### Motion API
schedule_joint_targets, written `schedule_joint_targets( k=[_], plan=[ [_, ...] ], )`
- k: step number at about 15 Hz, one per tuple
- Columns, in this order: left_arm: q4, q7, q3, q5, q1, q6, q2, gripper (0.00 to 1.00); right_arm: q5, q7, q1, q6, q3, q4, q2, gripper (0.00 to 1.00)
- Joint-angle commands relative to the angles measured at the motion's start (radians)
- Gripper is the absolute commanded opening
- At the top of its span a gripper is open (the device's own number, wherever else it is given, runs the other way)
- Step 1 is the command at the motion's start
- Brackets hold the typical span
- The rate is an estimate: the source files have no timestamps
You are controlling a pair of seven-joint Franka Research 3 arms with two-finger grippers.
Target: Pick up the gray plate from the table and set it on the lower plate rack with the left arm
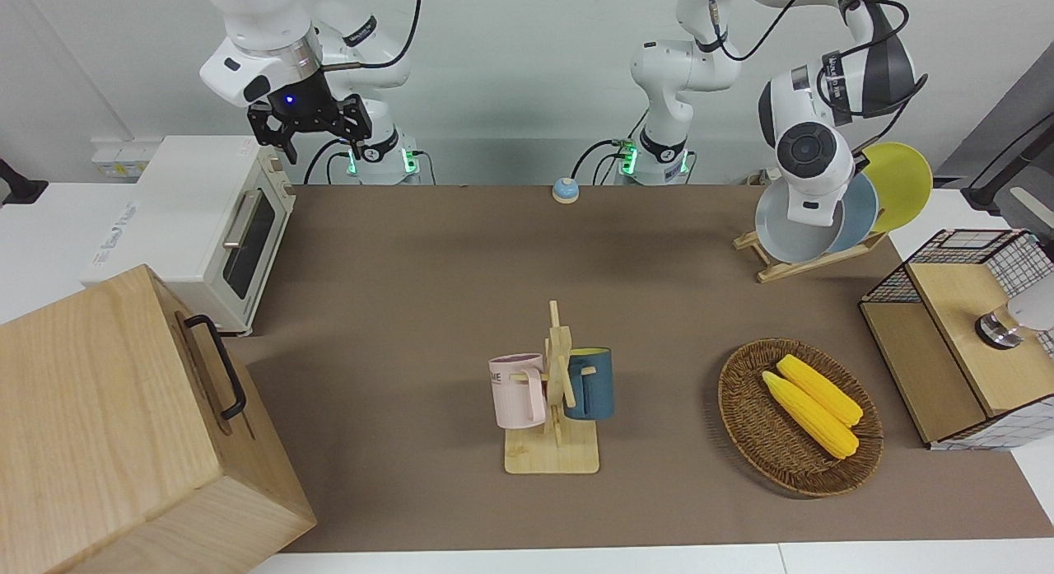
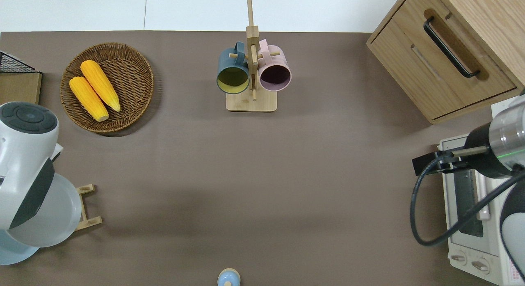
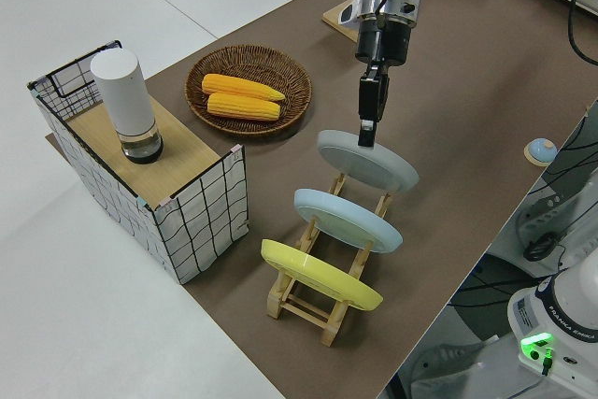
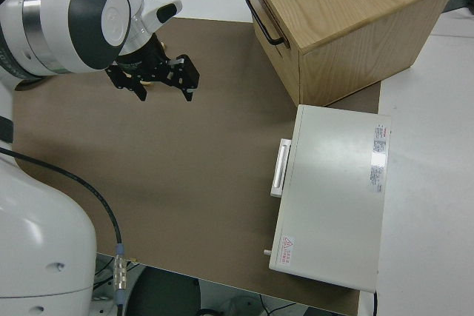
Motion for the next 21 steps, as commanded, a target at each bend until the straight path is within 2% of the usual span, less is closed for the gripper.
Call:
schedule_joint_targets(
  k=[1,3,11,13,14,15,16,18,20,21],
  plan=[
    [-0.029,-0.084,-0.004,0.05,-0.016,-0.025,0.005,0.0,0.004,-0.003,-0.013,-0.015,0.007,0.006,-0.005,0.99],
    [-0.043,-0.129,-0.029,0.049,-0.016,-0.025,0.016,0.0,0.004,-0.003,-0.015,-0.015,0.007,0.006,-0.005,0.99],
    [-0.055,-0.213,-0.052,0.04,-0.02,-0.025,0.048,0.0,0.004,-0.003,-0.015,-0.015,0.007,0.006,-0.005,0.99],
    [-0.054,-0.22,-0.052,0.035,-0.02,-0.025,0.049,0.11,0.004,-0.003,-0.015,-0.015,0.007,0.006,-0.005,0.987],
    [-0.054,-0.215,-0.052,0.033,-0.02,-0.023,0.049,0.34,0.004,-0.003,-0.013,-0.015,0.007,0.006,-0.005,0.99],
    [-0.054,-0.218,-0.052,0.027,-0.022,-0.022,0.049,0.53,0.004,-0.003,-0.013,-0.015,0.007,0.006,-0.005,0.987],
    [-0.054,-0.204,-0.052,0.012,-0.022,-0.022,0.048,0.67,0.004,-0.003,-0.015,-0.015,0.007,0.006,-0.005,0.99],
    [-0.051,-0.201,-0.055,-0.006,-0.022,-0.017,0.048,0.76,0.004,-0.003,-0.015,-0.015,0.007,0.006,-0.005,0.99],
    [-0.039,-0.201,-0.059,-0.049,-0.022,-0.009,0.046,0.91,0.004,-0.003,-0.013,-0.015,0.007,0.006,-0.005,0.99],
    [-0.033,-0.2,-0.059,-0.074,-0.022,-0.009,0.043,0.93,0.004,-0.003,-0.013,-0.015,0.007,0.006,-0.005,0.99]
  ],
)
